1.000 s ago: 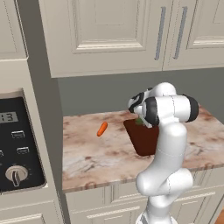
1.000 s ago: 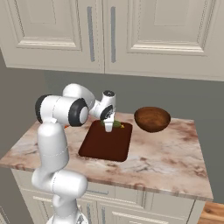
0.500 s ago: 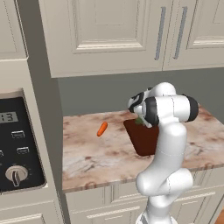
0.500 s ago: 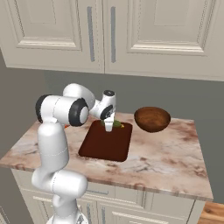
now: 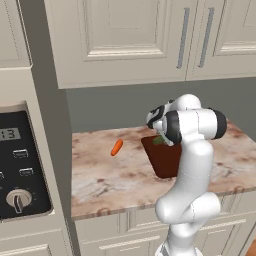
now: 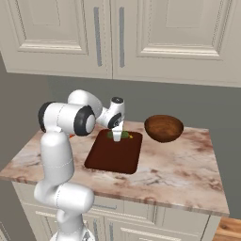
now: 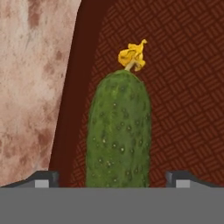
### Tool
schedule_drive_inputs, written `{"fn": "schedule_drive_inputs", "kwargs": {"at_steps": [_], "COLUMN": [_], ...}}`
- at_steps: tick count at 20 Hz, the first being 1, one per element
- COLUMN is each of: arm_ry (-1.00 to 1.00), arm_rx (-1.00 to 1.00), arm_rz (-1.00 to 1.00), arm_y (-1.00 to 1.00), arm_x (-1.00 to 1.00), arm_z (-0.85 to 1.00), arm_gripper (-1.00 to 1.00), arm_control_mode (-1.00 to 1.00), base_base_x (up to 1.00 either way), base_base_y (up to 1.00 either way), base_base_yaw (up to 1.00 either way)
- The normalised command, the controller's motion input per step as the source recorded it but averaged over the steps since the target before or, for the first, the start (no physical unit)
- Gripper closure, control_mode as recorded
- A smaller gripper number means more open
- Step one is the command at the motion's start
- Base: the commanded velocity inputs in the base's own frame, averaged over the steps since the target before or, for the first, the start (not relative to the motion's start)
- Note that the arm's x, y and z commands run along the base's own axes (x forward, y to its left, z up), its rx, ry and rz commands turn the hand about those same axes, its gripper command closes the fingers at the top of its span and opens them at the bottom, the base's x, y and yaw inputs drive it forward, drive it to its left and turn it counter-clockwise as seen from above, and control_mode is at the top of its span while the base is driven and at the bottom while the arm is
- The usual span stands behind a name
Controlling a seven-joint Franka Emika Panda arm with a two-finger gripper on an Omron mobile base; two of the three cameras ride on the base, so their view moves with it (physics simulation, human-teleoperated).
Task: Place the two vegetables and bowl onto the tray for setting up a vegetable dip station.
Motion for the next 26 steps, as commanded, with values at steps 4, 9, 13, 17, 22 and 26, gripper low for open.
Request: {"fn": "schedule_drive_inputs", "kwargs": {"at_steps": [4, 9, 13, 17, 22, 26], "arm_ry": [-0.06, -0.1, -0.03, 0.0, 0.0, 0.0], "arm_rx": [0.0, 0.0, 0.0, 0.0, -0.04, -0.07], "arm_rz": [0.01, 0.01, 0.0, 0.0, 0.02, 0.04], "arm_y": [0.0, 0.0, 0.0, 0.0, 0.0, 0.0], "arm_x": [-0.01, -0.2, -0.24, -0.21, -0.32, -0.44], "arm_z": [0.13, 0.25, 0.17, 0.27, 0.32, 0.19], "arm_gripper": [-1.0, -1.0, -1.0, -1.0, -1.0, -1.0], "arm_control_mode": [-1.0, -1.0, -1.0, -1.0, -1.0, -1.0], "base_base_x": [0.0, 0.0, 0.0, 0.0, 0.0, 0.0], "base_base_y": [0.0, 0.0, 0.0, 0.0, 0.0, 0.0], "base_base_yaw": [0.0, 0.0, 0.0, 0.0, 0.0, 0.0]}}
